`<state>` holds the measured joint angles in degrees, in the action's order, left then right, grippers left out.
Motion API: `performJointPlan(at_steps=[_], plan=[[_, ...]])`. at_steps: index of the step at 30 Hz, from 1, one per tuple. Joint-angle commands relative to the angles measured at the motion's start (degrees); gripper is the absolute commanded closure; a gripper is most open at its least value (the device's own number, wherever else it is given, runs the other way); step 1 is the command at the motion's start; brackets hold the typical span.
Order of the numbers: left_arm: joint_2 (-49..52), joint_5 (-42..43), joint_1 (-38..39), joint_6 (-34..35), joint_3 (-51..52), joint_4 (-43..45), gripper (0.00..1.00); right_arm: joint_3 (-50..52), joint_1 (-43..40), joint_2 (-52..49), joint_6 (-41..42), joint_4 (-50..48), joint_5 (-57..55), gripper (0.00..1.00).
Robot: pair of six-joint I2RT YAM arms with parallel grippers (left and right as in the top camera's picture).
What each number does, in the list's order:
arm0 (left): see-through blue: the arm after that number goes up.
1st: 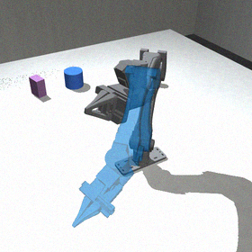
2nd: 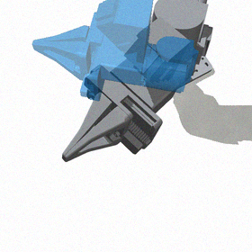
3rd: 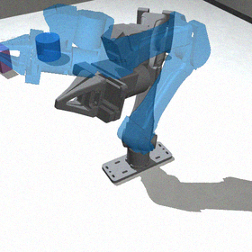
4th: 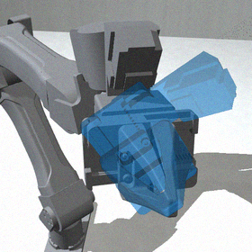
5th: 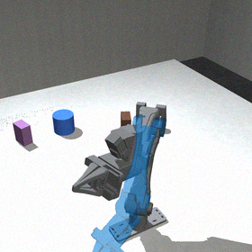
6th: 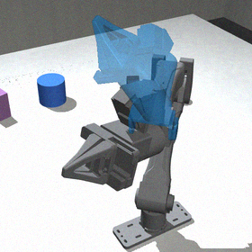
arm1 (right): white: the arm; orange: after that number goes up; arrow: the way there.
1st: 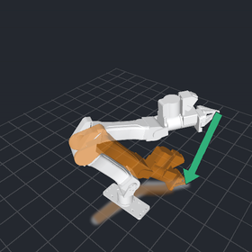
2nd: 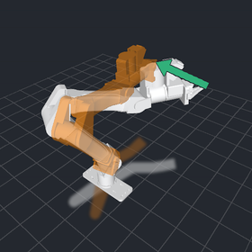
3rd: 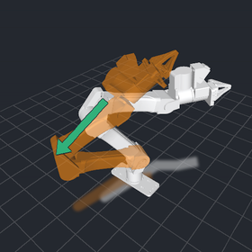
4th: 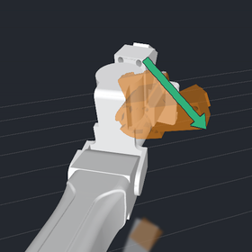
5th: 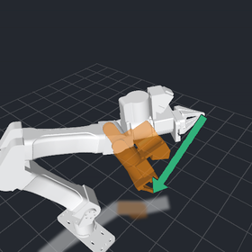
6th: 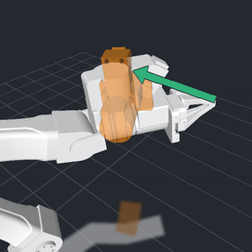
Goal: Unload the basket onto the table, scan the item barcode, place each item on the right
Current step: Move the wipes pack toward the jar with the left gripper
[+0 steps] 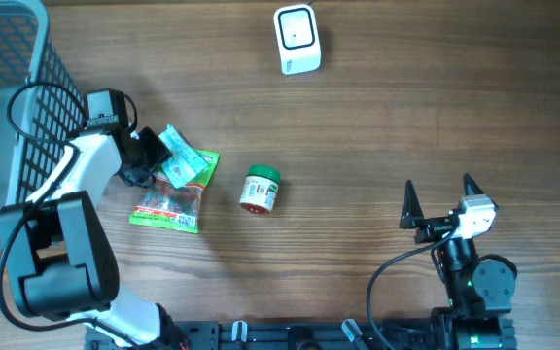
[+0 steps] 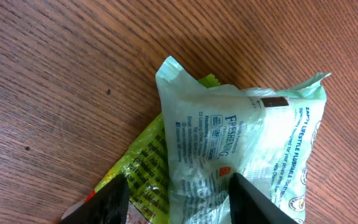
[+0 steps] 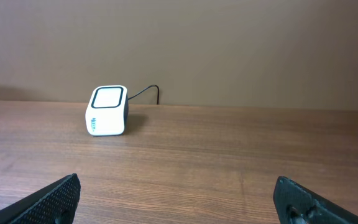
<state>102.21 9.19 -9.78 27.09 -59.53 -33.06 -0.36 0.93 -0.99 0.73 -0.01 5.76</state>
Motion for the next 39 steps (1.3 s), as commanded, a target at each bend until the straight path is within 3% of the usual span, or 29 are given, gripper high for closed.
performJointPlan(at_steps=[1, 4, 6, 8, 14, 22, 26, 31, 39], plan=[[2.3, 1.7, 0.1, 0.3, 0.7, -0.4, 0.58, 0.1, 0.2, 0.2, -0.6, -0.3, -0.1, 0.00], [2.3, 1.7, 0.1, 0.3, 0.7, -0.2, 0.66, 0.1, 0.2, 0.2, -0.5, -0.3, -0.1, 0.00], [2.3, 1.7, 0.1, 0.3, 0.7, 0.0, 0.77, 0.1, 0.2, 0.2, -0.5, -0.3, -0.1, 0.00], [2.3, 1.7, 0.1, 0.3, 0.7, 0.4, 0.96, 0.1, 0.2, 0.2, -0.5, -0.3, -0.1, 0.00], [1.4, 2.8, 0.1, 0.3, 0.4, 0.7, 0.96, 0.1, 0.2, 0.2, -0.5, -0.3, -0.1, 0.00], [-7.4, 13.1, 0.6, 0.9, -0.3, 0.0, 0.96, 0.1, 0.2, 0.2, -0.6, -0.3, -0.1, 0.00], [-9.3, 11.9, 3.0, 1.2, -0.3, -2.3, 0.96, 0.1, 0.2, 0.2, -0.6, -0.3, -0.1, 0.00], [-7.6, 3.4, 8.1, 1.2, 0.0, -5.4, 0.96, 0.1, 0.2, 0.2, -0.6, -0.3, -0.1, 0.00], [-3.5, 3.1, 17.9, 0.1, 1.1, -5.5, 0.96, 0.1, 0.2, 0.2, -0.5, -0.3, -0.1, 0.00]])
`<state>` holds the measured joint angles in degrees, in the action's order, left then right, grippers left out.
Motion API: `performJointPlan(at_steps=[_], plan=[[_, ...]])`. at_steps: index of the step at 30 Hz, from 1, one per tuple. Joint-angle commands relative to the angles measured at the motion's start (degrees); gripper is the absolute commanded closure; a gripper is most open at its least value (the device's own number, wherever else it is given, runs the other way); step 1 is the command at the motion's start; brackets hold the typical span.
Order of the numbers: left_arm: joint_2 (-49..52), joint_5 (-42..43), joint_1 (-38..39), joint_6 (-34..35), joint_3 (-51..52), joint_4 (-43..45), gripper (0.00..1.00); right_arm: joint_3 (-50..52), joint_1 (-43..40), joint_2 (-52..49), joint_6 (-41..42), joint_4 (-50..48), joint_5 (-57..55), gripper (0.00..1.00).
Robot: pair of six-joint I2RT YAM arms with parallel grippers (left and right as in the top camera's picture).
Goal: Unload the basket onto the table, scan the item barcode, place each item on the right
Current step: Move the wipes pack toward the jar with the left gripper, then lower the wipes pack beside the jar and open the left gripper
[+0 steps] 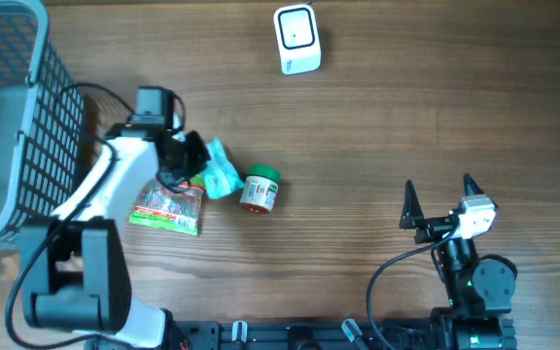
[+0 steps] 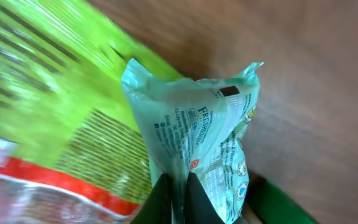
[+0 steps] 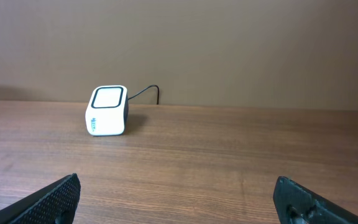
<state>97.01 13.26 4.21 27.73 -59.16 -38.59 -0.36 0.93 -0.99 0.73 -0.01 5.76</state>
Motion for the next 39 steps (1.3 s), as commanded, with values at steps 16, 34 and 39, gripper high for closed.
performJointPlan(at_steps=[16, 34, 39], plan=[[3.0, -16.1, 14.4, -3.6, -0.5, -0.1, 0.78, 0.1, 0.2, 0.2, -0.6, -0.3, -0.1, 0.00], [3.6, -7.8, 13.8, 0.0, -8.6, -13.6, 0.96, 0.1, 0.2, 0.2, -0.5, -0.3, -0.1, 0.00], [3.9, -6.6, 13.8, 0.0, -5.1, -11.3, 0.96, 0.1, 0.2, 0.2, -0.6, -0.3, -0.1, 0.00]])
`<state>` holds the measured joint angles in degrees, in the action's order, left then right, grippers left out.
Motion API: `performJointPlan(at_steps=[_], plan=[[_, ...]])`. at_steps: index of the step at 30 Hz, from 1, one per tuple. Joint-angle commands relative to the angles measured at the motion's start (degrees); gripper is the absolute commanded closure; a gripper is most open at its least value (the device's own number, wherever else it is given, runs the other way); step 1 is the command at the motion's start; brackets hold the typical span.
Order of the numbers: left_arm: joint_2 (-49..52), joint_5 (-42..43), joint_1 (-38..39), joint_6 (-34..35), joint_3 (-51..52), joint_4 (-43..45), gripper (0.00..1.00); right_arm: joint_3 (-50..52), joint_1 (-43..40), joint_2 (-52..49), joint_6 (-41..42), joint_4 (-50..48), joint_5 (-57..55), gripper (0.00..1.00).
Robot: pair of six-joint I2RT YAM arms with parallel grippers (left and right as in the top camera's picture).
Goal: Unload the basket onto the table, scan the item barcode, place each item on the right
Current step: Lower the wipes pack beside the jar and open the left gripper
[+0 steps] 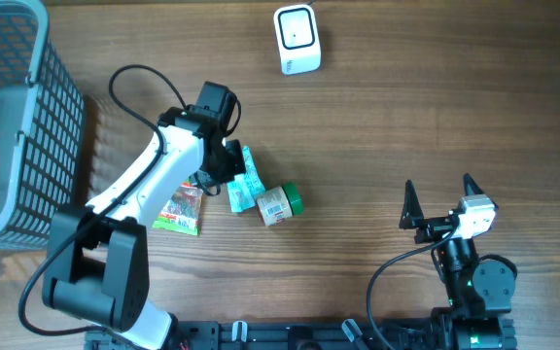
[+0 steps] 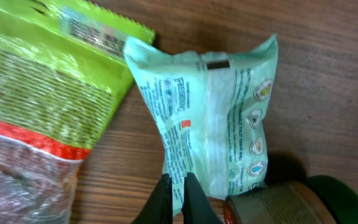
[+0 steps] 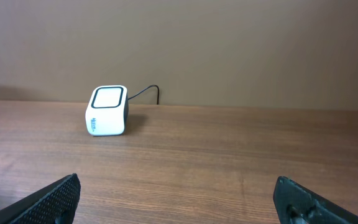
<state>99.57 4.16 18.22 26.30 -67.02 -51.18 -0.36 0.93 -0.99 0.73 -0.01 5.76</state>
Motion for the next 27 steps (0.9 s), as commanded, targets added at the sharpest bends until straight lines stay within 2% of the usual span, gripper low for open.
performJointPlan(at_steps=[1, 6, 14, 22, 27], plan=[[1.5, 2.5, -0.2, 1.4, 3.4, 2.0, 0.96, 0.1, 0.2, 0.2, -0.5, -0.3, -0.1, 0.00], [1.5, 4.9, -0.2, 1.7, 5.2, 5.6, 0.96, 0.1, 0.2, 0.2, -0.5, -0.3, -0.1, 0.00], [1.5, 9.6, -0.2, 4.2, 5.3, 5.3, 0.96, 0.1, 0.2, 0.2, -0.6, -0.3, -0.1, 0.00], [1.7, 7.0, 0.0, 4.2, 7.3, 4.5, 0.96, 0.1, 0.2, 0.2, -0.6, -0.3, -0.1, 0.00], [1.7, 3.4, 0.0, 4.2, 10.9, 9.9, 0.96, 0.1, 0.2, 0.2, -0.6, -0.3, -0.1, 0.00]])
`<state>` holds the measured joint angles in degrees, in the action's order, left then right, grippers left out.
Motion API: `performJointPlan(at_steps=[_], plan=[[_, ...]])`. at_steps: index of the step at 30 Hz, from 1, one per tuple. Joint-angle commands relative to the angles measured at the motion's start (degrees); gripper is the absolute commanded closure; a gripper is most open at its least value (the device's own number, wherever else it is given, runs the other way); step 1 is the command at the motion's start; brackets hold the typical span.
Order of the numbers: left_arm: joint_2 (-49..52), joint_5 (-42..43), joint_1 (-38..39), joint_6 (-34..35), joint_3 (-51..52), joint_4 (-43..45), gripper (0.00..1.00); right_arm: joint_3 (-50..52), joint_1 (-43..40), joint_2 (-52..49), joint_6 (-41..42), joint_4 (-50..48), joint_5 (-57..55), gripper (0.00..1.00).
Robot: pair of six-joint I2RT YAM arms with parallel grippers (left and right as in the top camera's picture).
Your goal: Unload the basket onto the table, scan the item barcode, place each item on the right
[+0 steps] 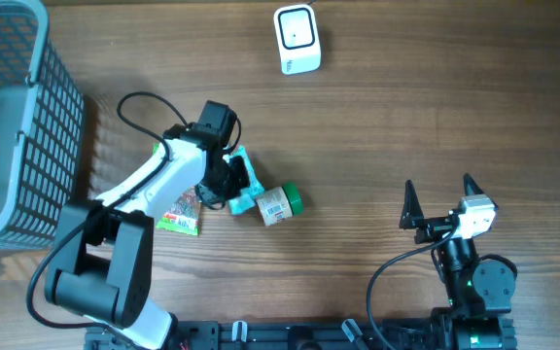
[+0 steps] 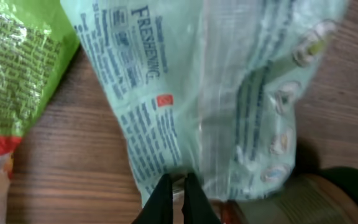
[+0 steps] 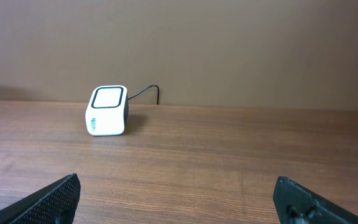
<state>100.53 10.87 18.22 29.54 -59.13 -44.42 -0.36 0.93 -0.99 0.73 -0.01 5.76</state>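
Observation:
My left gripper [image 1: 226, 183] is shut on the edge of a pale mint-green packet [image 1: 243, 181] with blue print, held low over the table at centre left. In the left wrist view the packet [image 2: 216, 81] fills the frame above the pinched fingertips [image 2: 178, 193]. A small jar [image 1: 280, 204] with a green lid lies on its side touching the packet, barcode label up. The white scanner [image 1: 297, 39] stands at the far edge and also shows in the right wrist view [image 3: 107, 111]. My right gripper [image 1: 442, 199] rests open at the near right, holding nothing.
A bright green snack bag [image 1: 181, 209] lies flat just left of the packet, partly under my left arm. A grey mesh basket [image 1: 13, 117] with a red item inside stands at the far left. The scanner's cable runs off the back edge.
My left gripper, still shut on the packet, has shifted slightly nearer and the packet now looms larger in the wrist view. The jar, snack bag and right arm have not moved.
My left gripper was open over the mint packet lying on the snack bag, with the jar to their right. Then it was shut on the packet beside the jar. Then packet and gripper were further right, with the jar displaced and turned. Now the packet sits against the jar.

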Motion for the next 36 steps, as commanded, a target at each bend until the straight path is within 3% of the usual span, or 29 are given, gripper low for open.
performJointPlan(at_steps=[1, 8, 14, 19, 28, 32, 36], plan=[[0.7, -3.3, 0.0, 1.0, 4.2, 4.7, 0.96, 0.1, 0.2, 0.2, -0.5, -0.3, -0.1, 0.00], [0.3, -4.1, -0.1, -1.8, 5.9, 7.4, 0.94, 0.1, 0.2, 0.2, -0.5, -0.3, -0.1, 0.00], [-2.5, -4.9, -0.1, -3.9, -2.2, 2.8, 0.51, 0.1, 0.2, 0.2, -0.6, -0.3, -0.1, 0.00], [-5.0, -9.2, -0.2, -3.8, -9.8, -3.1, 0.27, 0.1, 0.2, 0.2, -0.6, -0.3, -0.1, 0.00], [-5.0, -21.0, -9.3, -3.5, -12.8, -19.8, 0.35, 0.1, 0.2, 0.2, -0.5, -0.3, -0.1, 0.00], [-4.9, -21.0, -16.5, -3.5, -11.1, -20.2, 0.47, 0.1, 0.2, 0.2, -0.5, -0.3, -0.1, 0.00], [-4.9, -21.0, -21.7, -3.0, -6.8, -17.4, 0.47, 0.1, 0.2, 0.2, -0.6, -0.3, -0.1, 0.00]])
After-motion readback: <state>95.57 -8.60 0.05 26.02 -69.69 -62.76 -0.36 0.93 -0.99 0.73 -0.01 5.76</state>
